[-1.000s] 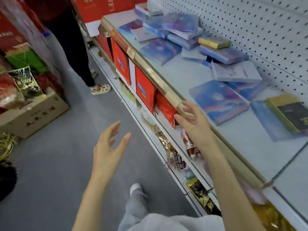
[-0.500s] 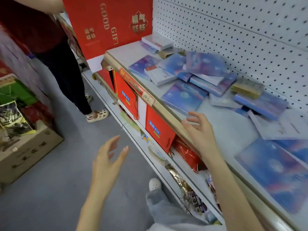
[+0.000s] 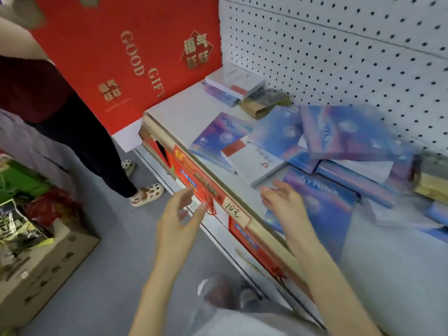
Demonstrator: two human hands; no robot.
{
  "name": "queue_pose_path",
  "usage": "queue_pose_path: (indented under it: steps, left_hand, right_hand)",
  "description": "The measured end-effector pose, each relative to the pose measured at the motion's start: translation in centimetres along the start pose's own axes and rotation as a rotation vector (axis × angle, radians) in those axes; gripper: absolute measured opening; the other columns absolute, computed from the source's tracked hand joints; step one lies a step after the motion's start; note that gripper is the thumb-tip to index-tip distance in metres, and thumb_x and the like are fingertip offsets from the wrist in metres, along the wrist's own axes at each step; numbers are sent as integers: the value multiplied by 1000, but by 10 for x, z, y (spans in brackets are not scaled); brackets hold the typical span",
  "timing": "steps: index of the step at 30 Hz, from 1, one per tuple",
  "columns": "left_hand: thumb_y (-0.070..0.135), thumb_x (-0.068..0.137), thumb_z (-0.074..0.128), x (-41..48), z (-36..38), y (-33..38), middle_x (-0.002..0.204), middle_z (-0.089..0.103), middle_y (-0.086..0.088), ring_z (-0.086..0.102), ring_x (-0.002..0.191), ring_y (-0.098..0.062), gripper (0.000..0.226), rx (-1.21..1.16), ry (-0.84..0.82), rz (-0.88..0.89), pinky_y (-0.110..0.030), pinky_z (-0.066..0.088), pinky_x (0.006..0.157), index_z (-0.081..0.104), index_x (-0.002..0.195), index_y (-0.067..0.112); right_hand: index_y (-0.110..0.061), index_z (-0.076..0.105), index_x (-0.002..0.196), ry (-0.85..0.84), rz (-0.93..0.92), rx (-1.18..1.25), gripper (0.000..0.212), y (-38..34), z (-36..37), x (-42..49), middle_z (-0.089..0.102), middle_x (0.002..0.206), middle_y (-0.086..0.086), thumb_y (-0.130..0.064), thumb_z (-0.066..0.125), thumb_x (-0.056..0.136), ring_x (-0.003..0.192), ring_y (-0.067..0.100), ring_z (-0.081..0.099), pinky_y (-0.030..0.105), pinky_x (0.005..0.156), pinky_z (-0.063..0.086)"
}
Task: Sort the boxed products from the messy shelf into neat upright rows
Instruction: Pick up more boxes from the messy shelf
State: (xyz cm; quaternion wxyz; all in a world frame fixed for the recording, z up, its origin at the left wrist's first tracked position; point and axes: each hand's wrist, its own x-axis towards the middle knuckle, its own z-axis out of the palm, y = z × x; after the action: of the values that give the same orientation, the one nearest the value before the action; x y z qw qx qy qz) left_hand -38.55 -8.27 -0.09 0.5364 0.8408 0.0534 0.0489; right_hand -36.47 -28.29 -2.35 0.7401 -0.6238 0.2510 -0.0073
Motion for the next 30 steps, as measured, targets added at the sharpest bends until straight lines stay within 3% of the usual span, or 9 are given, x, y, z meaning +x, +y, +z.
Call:
queue_pose_path:
  steps: [5,9,13,15,19,23,27,30]
  left_hand:
    - [19,88,68,91,21,-5,112,64,13,62,97,-4,31,6,-182,93,-26,49,88,59,115,31]
    - [24,88,67,156,29,0,112,60,19,57,101,8,31,65,-363,189,-6,41,85,54,111,41]
    - [30,86,69,202,30,3,98,62,36,58,96,13,25,44,-534,192,-4,42,83,55,98,47]
    - [28,87,68,214,32,2,95,63,40,59,94,16,23,-38,-598,152,-2,42,80,57,96,46]
    - [20,89,65,225,38,-5,106,69,13,65,97,4,22,-209,-783,23,-9,48,82,62,107,32]
    - [47,72,65,224,41,1,118,69,0,66,106,-16,48,-334,-985,-214,-33,53,90,61,116,28]
    - [37,84,64,219,40,9,106,73,5,71,91,-9,31,-324,-1107,-303,-18,51,70,61,114,31]
    - [20,84,69,217,36,8,99,73,6,72,83,-7,44,-292,-1162,-304,-14,52,61,55,125,27]
  right_hand:
    - [-22,58,106,108,28,76,23,-1,36,30,71,98,-8,-5,60,91,90,9,67,31,85,53]
    - [-15,51,127,277,35,216,41,-8,57,41,71,107,0,3,57,91,91,13,66,31,75,50]
    - [-12,52,133,427,79,338,47,-9,70,40,69,120,8,6,57,90,108,24,66,40,86,55]
    - [-15,58,128,437,105,377,41,-13,70,35,72,114,1,0,59,90,104,20,68,34,77,59]
    - [-10,67,109,469,110,468,24,-21,77,17,76,103,0,0,58,89,90,16,72,26,61,57]
    - [-10,65,114,475,108,492,29,-22,98,-14,75,106,5,3,54,90,93,20,73,29,65,59]
    - [-3,67,113,514,110,500,29,-26,109,-37,74,107,13,1,56,86,89,24,72,28,62,57]
    - [-3,70,108,521,76,493,35,-37,114,-47,74,104,13,-7,60,75,87,23,73,27,60,57]
